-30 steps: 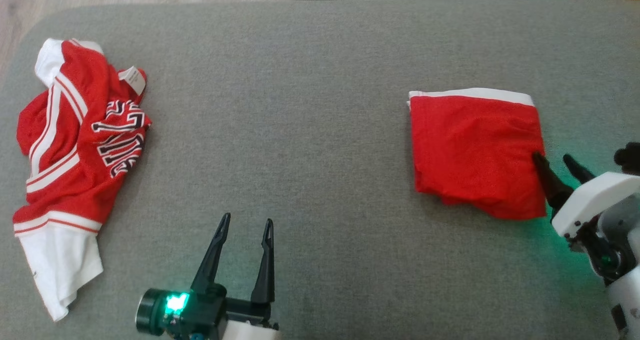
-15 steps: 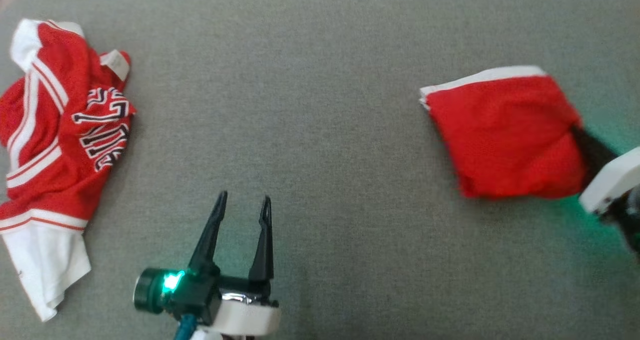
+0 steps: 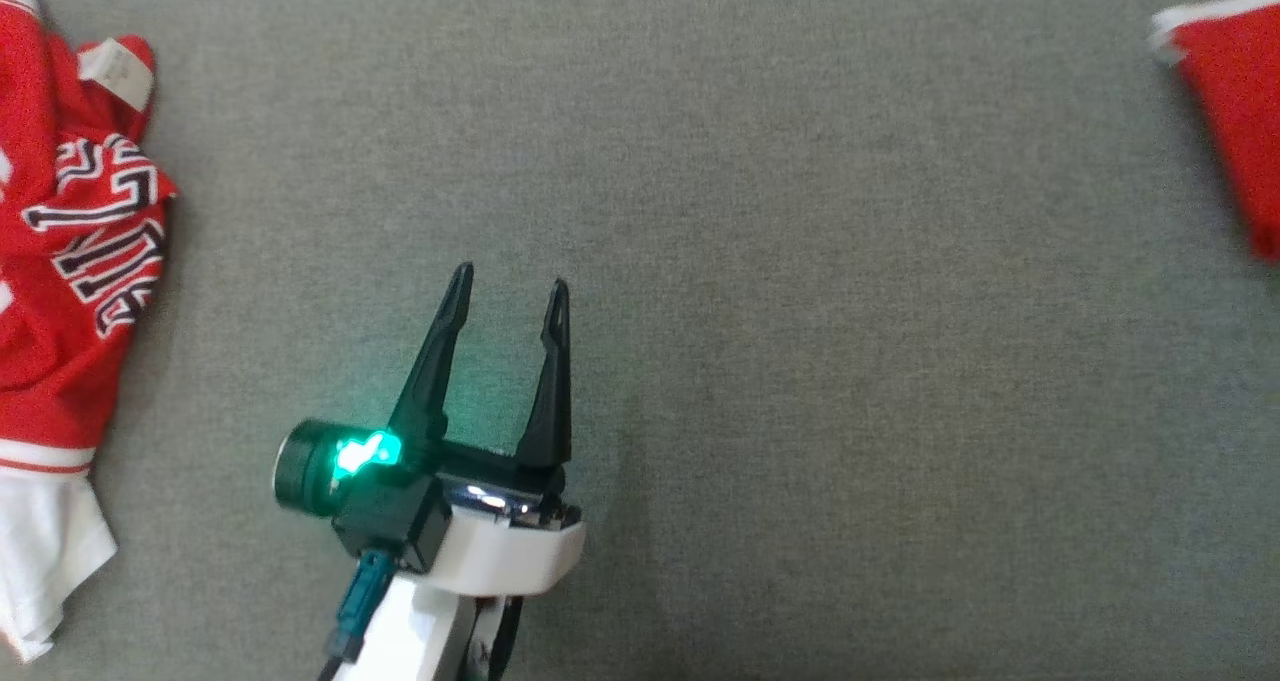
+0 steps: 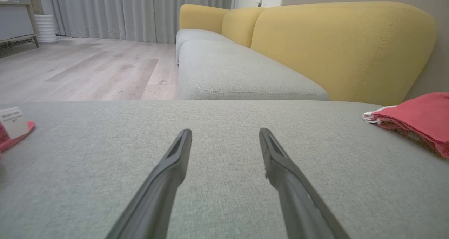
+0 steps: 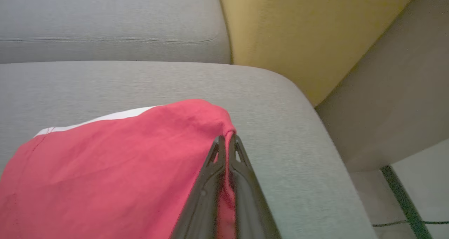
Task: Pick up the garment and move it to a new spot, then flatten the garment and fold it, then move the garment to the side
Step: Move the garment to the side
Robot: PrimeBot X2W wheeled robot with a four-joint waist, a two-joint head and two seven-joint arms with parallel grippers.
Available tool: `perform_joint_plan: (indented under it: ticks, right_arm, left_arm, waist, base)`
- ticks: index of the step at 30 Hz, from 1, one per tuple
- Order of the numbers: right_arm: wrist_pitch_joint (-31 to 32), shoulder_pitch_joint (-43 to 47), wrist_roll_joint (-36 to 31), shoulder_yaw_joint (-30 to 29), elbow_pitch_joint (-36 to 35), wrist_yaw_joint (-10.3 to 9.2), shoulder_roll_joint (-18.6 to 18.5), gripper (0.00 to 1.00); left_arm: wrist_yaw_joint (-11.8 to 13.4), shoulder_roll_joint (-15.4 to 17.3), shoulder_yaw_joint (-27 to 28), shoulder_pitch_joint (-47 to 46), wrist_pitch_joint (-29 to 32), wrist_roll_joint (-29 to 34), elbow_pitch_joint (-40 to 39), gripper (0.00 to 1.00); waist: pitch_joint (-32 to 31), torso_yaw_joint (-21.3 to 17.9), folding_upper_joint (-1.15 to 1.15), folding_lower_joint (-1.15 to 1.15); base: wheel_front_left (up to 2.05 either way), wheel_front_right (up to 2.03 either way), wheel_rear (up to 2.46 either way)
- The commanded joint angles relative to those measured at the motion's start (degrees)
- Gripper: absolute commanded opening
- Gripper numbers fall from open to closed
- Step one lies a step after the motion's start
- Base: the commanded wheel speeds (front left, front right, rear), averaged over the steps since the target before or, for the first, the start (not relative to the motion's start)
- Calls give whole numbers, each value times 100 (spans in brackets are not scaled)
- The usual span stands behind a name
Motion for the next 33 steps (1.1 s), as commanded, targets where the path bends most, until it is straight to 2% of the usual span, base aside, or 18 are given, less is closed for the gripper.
perform_joint_plan:
  ticks: [1,5,8,10,11,12,17,18,21,24,27,33]
  right_arm:
    - [43,13,-172,-257,-89,-5,-425,0]
    - [168,88,-512,-968,-80,-5,-635,0]
    - [334,235,-575,-1309,-332,-5,-586,0]
    - [341,282,-986,-1496,-480,-5,-580,0]
    - [331,283,-1238,-1616,-507,-5,-529,60]
    - [333,286,-1475,-1717,-544,-5,-429,100]
    - [294,355,-2746,-2020,-910,-5,210,100]
    - [294,355,-2746,-2020,-910,-5,210,100]
    - [262,490,-3148,-1956,-1181,-5,841,100]
    - [144,707,-3002,-1697,-1344,-5,1564,100]
    - [-51,980,-2762,-1320,-1409,-5,2130,100]
    - [-871,1574,-1966,-361,-1100,-5,2878,100]
  left_arm:
    - [-39,-14,108,-161,-37,84,-212,100]
    - [-73,-14,98,-358,-37,117,-233,100]
    - [-59,-14,117,-442,-37,123,-256,100]
    - [-66,-14,116,-471,-37,110,-236,100]
    - [-78,-14,103,-490,-37,111,-208,100]
    - [-90,-14,86,-507,-37,111,-175,100]
    - [-60,-14,95,-469,-37,143,-74,100]
    - [-60,-14,95,-469,-37,143,-74,100]
    - [-42,-14,156,-313,-37,176,10,100]
    - [-5,-14,237,-63,-37,192,92,100]
    - [86,-14,331,239,-37,180,173,100]
    - [288,-14,595,854,-37,-10,373,100]
  waist:
    - [222,-14,0,-1]
    - [402,34,0,-1]
    - [489,27,0,-1]
    - [526,19,0,-1]
    - [524,27,0,-1]
    - [506,40,0,-1]
    - [187,88,0,-1]
    - [187,88,0,-1]
    - [-208,90,0,-1]
    - [-705,65,0,-1]
    - [-1197,27,0,-1]
    - [-2088,-74,0,-1]
  base:
    - [0,0,0]
    - [0,0,0]
    - [0,0,0]
    - [0,0,0]
    - [0,0,0]
    - [0,0,0]
    - [0,0,0]
    - [0,0,0]
    - [0,0,0]
    - [0,0,0]
    - [0,0,0]
    - [0,0,0]
